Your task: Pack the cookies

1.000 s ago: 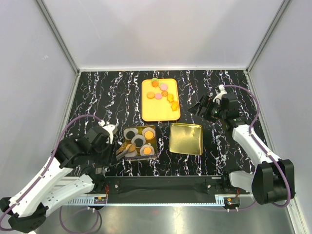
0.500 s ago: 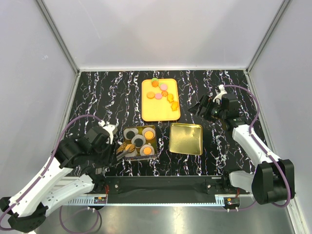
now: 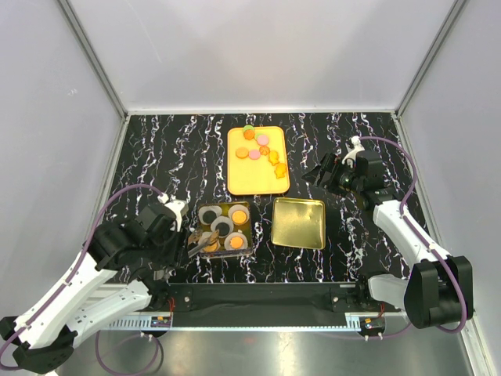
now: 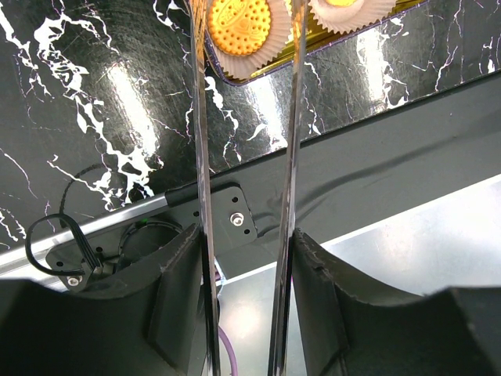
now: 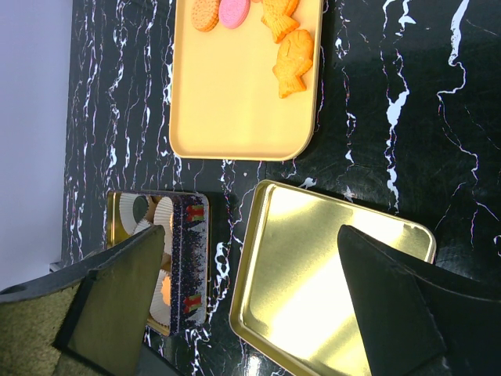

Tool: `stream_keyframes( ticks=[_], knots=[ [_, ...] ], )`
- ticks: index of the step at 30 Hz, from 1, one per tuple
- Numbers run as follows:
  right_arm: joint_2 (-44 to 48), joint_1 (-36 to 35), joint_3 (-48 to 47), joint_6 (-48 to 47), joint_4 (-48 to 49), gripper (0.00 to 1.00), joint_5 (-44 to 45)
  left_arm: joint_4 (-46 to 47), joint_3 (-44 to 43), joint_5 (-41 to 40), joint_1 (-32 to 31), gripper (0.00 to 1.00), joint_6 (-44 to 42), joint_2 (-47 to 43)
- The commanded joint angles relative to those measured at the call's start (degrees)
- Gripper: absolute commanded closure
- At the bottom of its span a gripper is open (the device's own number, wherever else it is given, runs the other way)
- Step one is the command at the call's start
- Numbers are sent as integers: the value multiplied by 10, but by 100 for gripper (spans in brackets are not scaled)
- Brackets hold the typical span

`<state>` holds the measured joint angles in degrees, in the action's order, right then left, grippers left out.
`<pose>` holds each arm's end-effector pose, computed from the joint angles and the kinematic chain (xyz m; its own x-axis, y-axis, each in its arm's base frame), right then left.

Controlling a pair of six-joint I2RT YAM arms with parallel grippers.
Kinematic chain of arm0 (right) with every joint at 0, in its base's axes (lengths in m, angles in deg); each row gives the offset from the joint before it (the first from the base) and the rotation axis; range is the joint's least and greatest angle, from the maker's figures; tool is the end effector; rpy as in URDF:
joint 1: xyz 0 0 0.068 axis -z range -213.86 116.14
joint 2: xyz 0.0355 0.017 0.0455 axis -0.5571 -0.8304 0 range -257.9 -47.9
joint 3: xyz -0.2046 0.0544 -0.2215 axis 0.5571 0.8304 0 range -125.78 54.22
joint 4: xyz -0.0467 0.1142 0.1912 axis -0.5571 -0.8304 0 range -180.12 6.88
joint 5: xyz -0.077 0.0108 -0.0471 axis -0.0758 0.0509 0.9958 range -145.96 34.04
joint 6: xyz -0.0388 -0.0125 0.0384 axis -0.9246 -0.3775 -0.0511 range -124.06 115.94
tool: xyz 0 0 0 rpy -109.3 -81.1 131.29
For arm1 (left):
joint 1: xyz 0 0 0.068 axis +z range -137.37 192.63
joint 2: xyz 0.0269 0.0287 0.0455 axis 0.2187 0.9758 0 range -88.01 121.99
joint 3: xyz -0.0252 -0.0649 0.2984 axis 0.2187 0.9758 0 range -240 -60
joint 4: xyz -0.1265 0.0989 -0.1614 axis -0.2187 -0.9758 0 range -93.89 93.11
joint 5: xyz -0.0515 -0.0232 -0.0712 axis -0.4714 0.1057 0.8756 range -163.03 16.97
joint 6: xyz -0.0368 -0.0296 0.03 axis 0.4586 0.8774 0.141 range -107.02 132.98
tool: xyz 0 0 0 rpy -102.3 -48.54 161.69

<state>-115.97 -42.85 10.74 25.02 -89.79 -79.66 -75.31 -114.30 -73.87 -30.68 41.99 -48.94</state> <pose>0.2114 0.0492 0.3015 -0.6825 0.3426 -0.6456 -0.1726 0.7828 0.5979 0.0181 -0.0163 0.3139 -0.8981 0.1803 -0.4010 0.2807 0.9371 -0.2073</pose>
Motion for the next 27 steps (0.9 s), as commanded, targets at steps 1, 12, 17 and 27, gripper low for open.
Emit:
stream_keyframes(
  ticks=[1, 12, 17, 27],
  knots=[
    [7, -5, -20, -11, 13, 0, -7, -30, -18, -9, -3, 51, 1, -3],
    [4, -5, -21, -10, 13, 0, -8, -18, -96, -6, -3, 54, 13, 6],
    [3, -5, -22, -10, 15, 0, -11, 29, -162, -104, -3, 56, 32, 64],
    [16, -5, -29, -10, 3, 0, -18, 287, -224, -153, 196, 46, -73, 323]
  ],
)
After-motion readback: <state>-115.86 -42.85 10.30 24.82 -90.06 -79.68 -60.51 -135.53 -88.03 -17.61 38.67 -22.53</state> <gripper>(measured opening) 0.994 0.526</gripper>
